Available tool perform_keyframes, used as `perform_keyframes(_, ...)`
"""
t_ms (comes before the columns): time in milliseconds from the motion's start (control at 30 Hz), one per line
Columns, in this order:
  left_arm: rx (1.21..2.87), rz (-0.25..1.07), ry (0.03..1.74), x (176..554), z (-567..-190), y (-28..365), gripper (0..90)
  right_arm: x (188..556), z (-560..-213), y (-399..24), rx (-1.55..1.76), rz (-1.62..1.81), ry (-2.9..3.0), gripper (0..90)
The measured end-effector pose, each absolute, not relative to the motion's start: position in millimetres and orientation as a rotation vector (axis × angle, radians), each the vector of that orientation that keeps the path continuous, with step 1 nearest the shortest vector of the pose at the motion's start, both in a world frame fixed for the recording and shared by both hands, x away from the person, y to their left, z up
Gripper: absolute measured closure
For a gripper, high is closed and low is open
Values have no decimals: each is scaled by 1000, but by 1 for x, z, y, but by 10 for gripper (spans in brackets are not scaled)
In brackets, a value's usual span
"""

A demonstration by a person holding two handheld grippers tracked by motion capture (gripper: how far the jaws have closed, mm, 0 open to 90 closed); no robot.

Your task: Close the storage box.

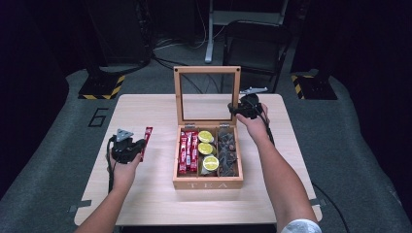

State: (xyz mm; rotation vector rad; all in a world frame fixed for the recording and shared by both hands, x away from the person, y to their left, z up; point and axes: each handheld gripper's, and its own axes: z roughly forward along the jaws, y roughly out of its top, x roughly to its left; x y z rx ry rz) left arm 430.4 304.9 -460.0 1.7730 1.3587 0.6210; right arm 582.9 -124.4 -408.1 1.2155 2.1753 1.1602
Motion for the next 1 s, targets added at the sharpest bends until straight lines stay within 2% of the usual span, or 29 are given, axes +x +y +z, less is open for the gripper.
perform_keyframes(700, 1788, 607, 1488, 420, -515, 338, 867, 582, -408, -124, 1212, 1153, 2174, 581)
perform_keyframes(1000, 1799, 593, 1489, 418, -518, 341, 859, 582, -409, -124, 1203, 1155, 2168, 580)
